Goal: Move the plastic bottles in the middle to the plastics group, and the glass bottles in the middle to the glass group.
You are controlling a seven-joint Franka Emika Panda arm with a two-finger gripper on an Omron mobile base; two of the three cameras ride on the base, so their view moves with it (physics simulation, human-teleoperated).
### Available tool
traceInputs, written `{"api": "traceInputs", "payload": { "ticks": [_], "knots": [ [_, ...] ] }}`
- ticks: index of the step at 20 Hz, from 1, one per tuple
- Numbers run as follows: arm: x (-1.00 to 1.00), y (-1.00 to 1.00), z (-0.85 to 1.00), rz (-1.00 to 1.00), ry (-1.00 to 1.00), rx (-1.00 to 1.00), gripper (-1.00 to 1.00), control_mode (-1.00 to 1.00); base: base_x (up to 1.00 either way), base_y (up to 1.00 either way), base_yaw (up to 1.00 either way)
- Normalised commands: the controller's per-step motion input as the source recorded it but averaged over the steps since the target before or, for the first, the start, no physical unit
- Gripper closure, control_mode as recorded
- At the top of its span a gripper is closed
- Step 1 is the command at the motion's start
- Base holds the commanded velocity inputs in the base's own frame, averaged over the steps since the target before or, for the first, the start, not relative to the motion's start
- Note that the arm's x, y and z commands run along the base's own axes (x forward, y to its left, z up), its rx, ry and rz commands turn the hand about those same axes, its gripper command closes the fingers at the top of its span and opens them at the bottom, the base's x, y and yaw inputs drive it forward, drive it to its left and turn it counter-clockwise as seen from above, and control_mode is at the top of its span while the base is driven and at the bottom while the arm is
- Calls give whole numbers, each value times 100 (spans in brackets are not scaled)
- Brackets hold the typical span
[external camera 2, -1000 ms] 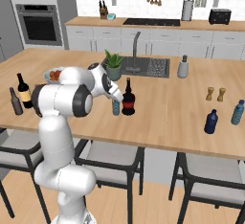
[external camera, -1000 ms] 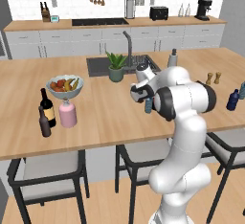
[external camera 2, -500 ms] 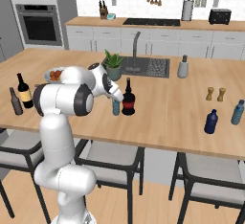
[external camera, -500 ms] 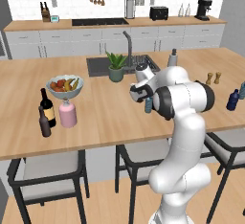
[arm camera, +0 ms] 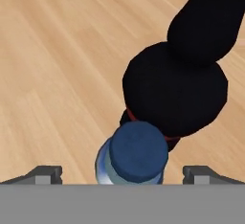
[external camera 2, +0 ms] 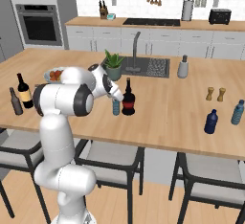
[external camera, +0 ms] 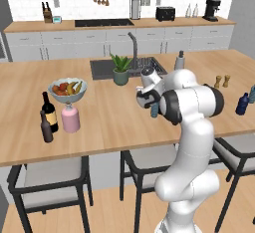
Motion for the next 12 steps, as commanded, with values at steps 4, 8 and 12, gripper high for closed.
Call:
{"api": "traceInputs", "payload": {
  "ticks": [4,8,12],
  "knots": [
    [0,0,-5,0,-10,0,-100,-100,0,0,0],
    [0,0,-1,0,-3,0,-100,-100,0,0,0],
    [0,0,0,0,0,0,-100,-100,0,0,0]
  ]
}}
